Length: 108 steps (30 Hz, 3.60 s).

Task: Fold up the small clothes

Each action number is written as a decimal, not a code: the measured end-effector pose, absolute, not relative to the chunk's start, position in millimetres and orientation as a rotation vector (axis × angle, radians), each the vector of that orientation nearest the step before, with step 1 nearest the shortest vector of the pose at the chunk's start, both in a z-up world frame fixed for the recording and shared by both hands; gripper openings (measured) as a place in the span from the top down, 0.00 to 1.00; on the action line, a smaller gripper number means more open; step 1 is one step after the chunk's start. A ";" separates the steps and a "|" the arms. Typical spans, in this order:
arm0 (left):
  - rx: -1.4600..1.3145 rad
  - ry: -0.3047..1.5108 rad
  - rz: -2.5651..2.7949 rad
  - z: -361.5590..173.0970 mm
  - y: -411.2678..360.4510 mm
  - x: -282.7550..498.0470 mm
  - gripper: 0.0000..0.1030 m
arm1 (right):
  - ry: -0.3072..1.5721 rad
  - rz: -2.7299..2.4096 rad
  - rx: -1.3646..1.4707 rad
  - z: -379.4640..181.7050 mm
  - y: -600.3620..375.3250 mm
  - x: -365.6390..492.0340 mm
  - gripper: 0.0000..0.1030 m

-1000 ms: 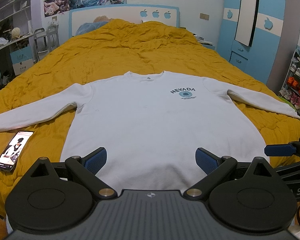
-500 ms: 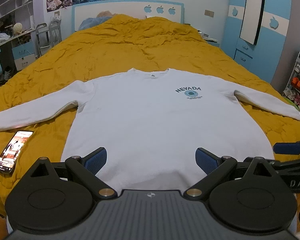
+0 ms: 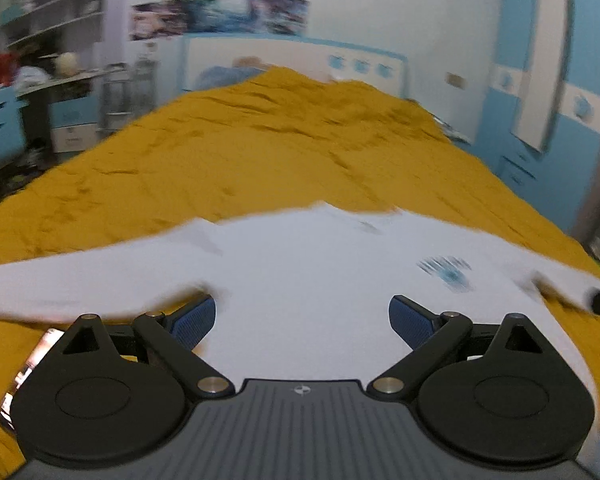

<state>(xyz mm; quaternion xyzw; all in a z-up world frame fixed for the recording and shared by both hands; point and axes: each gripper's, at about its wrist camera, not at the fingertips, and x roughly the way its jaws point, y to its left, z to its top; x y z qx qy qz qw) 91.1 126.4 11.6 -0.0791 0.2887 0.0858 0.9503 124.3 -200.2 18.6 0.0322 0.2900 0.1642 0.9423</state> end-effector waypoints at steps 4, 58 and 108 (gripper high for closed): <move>-0.184 0.566 0.326 17.2 199.0 97.9 0.00 | 0.550 0.356 0.046 19.5 -196.0 149.4 0.20; -0.075 0.779 -0.113 -49.0 72.9 260.7 0.91 | 0.806 0.268 0.163 -59.5 -158.0 272.5 0.21; -0.303 0.826 0.100 -75.3 244.2 192.6 0.30 | 0.575 0.665 0.160 122.4 -16.0 387.4 1.00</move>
